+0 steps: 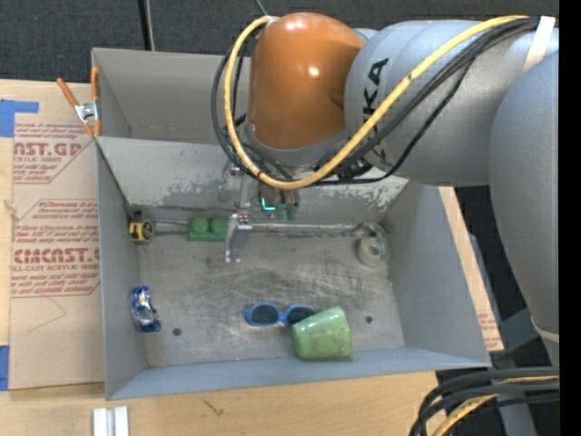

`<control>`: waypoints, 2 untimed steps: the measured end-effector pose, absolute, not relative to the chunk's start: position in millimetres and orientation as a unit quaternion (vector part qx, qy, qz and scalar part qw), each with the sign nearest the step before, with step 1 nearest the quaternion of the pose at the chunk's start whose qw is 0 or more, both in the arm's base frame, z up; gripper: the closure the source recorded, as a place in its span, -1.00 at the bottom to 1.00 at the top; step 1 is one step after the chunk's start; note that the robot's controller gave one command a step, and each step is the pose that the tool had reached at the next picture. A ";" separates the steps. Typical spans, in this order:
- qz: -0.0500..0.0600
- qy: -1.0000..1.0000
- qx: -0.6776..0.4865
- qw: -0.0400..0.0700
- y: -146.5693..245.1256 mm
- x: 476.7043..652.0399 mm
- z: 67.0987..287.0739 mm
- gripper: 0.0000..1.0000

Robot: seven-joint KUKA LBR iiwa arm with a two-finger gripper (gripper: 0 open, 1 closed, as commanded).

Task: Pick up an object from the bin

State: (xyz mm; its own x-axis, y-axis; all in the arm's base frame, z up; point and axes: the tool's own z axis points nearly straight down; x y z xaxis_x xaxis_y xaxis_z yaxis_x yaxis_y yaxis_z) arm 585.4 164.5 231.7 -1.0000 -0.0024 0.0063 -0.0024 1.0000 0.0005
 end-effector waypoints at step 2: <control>-0.001 -0.999 0.054 -0.001 57.1 516.8 101.5 -1.00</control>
Offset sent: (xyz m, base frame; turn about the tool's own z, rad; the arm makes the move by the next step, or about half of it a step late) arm -0.0099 -0.1160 -0.1617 -0.1414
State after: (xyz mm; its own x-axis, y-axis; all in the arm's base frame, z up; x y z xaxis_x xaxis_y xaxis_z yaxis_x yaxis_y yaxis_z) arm 516.8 57.1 101.5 -0.9941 -0.1087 -0.0022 -0.1087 0.9941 0.0016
